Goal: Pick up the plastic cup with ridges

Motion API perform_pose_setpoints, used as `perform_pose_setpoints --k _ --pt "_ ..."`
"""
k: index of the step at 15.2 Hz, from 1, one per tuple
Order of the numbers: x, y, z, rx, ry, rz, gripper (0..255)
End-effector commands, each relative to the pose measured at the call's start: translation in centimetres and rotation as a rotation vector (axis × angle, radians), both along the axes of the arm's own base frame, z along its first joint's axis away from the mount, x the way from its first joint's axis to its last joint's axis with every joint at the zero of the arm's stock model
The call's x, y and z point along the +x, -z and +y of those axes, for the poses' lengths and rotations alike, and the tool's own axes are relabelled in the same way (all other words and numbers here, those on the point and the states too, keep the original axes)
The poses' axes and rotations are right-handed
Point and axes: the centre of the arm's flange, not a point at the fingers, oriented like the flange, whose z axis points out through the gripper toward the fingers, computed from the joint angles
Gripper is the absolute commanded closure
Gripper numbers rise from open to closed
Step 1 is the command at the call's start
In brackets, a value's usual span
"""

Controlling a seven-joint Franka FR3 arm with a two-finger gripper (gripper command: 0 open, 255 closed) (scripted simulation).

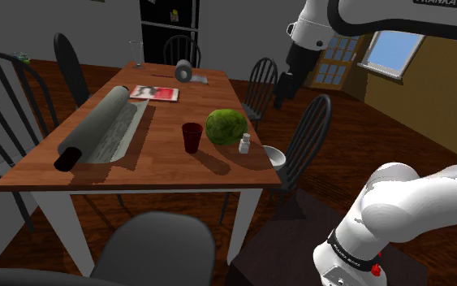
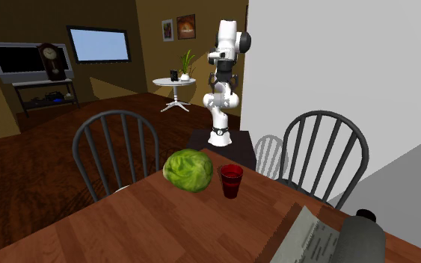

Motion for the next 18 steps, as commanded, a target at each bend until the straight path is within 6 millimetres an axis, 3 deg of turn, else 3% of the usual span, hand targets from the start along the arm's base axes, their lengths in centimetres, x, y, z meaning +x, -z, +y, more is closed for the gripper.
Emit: perform_pose_setpoints --k 1,18 --pt "0.0 0.0 0.0 0.0 0.0 0.0 0" --pt "18.8 12.0 4.8 -0.077 -0.161 0.03 0"
